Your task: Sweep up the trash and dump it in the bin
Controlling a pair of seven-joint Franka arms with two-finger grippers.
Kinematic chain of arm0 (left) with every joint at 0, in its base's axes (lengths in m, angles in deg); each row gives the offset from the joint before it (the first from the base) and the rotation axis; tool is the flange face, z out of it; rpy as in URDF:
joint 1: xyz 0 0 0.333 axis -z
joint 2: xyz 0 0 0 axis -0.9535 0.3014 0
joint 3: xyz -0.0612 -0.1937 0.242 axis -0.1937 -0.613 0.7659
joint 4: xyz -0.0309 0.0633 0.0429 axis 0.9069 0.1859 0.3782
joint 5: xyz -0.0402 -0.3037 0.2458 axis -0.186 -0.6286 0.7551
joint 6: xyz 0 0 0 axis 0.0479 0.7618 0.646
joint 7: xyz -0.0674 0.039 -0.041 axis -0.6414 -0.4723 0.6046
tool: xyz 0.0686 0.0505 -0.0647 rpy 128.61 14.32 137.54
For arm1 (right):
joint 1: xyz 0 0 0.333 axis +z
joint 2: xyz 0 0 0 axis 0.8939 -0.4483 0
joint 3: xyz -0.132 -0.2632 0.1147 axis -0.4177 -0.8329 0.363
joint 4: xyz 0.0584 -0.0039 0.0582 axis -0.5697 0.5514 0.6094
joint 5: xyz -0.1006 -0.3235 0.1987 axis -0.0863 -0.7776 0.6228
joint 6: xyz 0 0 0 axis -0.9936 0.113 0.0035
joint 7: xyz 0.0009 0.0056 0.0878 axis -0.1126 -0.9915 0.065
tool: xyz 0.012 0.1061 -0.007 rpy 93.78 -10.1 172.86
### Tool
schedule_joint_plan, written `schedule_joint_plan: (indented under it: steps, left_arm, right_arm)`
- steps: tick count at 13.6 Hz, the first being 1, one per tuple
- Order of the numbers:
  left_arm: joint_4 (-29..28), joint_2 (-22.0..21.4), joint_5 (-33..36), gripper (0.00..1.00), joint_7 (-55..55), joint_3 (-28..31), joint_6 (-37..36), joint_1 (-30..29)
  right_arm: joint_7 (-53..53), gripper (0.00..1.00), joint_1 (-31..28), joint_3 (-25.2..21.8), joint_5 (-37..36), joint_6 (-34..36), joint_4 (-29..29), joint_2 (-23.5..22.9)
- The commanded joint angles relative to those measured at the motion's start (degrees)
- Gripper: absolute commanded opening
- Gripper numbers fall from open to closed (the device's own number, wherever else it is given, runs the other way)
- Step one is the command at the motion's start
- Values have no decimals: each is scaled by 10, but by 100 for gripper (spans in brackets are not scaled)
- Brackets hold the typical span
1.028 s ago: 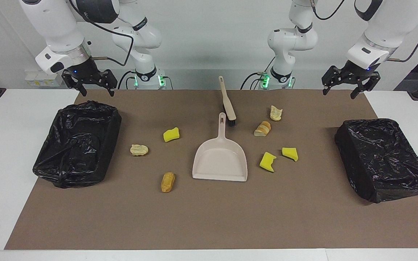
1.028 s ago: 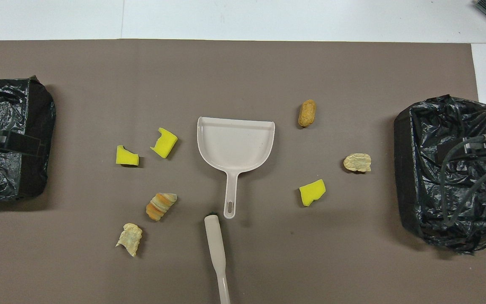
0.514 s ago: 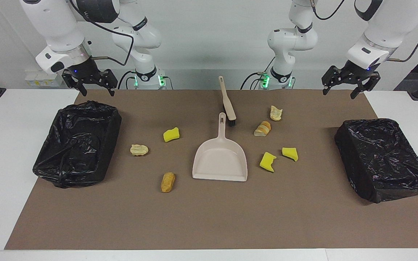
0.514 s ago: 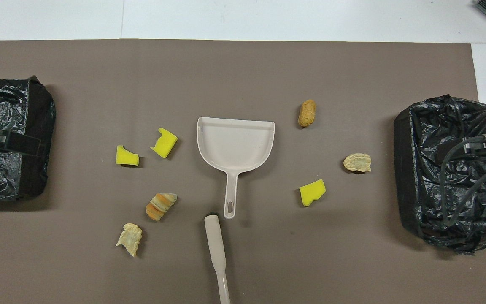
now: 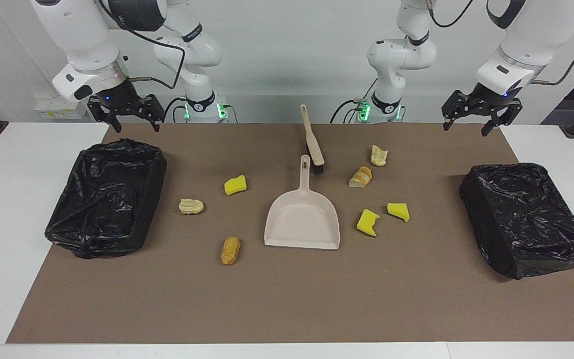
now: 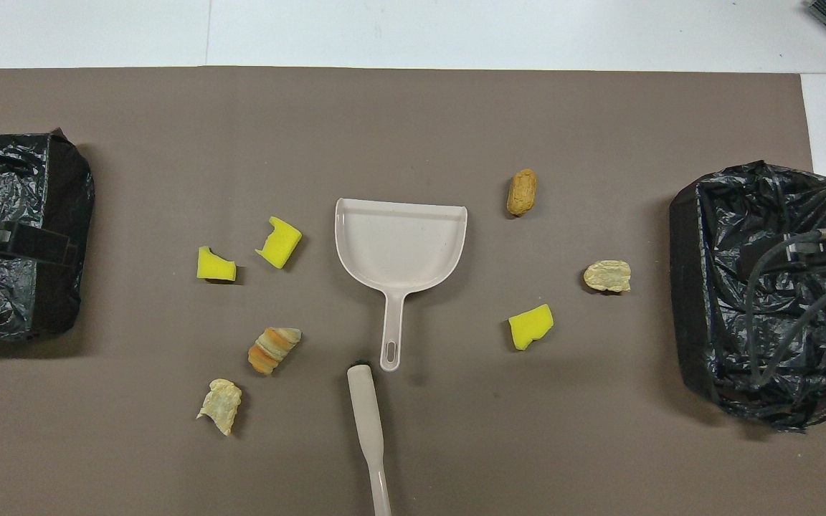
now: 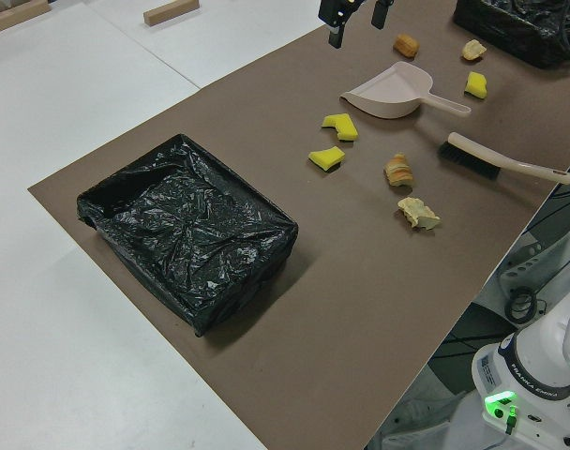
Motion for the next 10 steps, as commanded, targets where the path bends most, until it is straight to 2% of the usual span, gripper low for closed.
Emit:
schedule_joint_plan:
  steps: [1, 5, 7, 10]
  left_arm:
    - [-9, -10, -3, 100, -4, -2, 9, -7]
    - [-9, -10, -3, 100, -4, -2, 8, -7]
    - [-10, -10, -3, 100, -4, -2, 9, -7]
    - [-9, -10, -3, 100, -4, -2, 9, -7]
  right_arm:
    - [13, 100, 17, 3, 17, -11, 6, -10]
    - [-23, 100, 61, 3, 20, -11, -4, -54]
    - [-58, 100, 80, 3, 35, -12, -47, -99]
    - [-174, 100, 137, 3, 52, -13, -112, -160]
